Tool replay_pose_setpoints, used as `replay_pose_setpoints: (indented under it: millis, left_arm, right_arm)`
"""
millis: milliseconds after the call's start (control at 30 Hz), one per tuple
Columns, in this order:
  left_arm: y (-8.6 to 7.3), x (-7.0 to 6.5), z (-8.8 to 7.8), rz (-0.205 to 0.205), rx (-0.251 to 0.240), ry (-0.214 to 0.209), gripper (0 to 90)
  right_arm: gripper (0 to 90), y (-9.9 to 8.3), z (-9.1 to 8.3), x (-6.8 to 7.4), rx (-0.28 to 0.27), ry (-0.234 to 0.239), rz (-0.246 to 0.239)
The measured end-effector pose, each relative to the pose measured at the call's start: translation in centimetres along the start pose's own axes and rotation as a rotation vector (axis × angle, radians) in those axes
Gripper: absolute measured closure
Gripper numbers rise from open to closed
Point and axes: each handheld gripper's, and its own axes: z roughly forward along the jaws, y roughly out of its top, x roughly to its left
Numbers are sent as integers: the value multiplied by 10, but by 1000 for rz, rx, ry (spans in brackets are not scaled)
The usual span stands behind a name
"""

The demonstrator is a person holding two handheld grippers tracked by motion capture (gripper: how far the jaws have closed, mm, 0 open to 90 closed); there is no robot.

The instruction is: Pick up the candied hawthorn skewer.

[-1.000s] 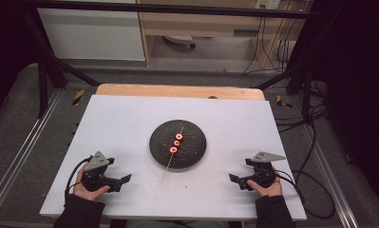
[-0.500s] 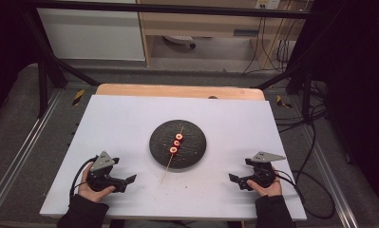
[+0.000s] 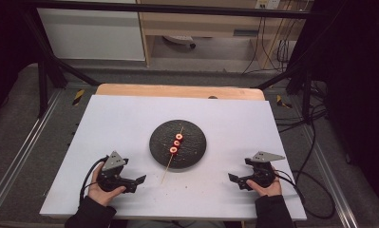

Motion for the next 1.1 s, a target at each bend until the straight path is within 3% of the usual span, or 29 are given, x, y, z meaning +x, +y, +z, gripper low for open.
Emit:
replay_pose_setpoints:
  millis: [433, 700, 933, 1100]
  left_arm:
    - [25, -36, 18, 17, 54, -25, 156]
    - [34, -49, 34, 9, 117, -14, 319]
    - [37, -57, 49, -35, 173, 6, 502]
    - [39, -61, 52, -57, 185, 13, 636]
  right_arm:
    - [7, 1, 0, 1, 8, -9, -9]
    - [7, 1, 1, 2, 12, -6, -2]
    - [7, 1, 2, 2, 15, -7, -1]
    - [7, 1, 2, 2, 14, -6, 2]
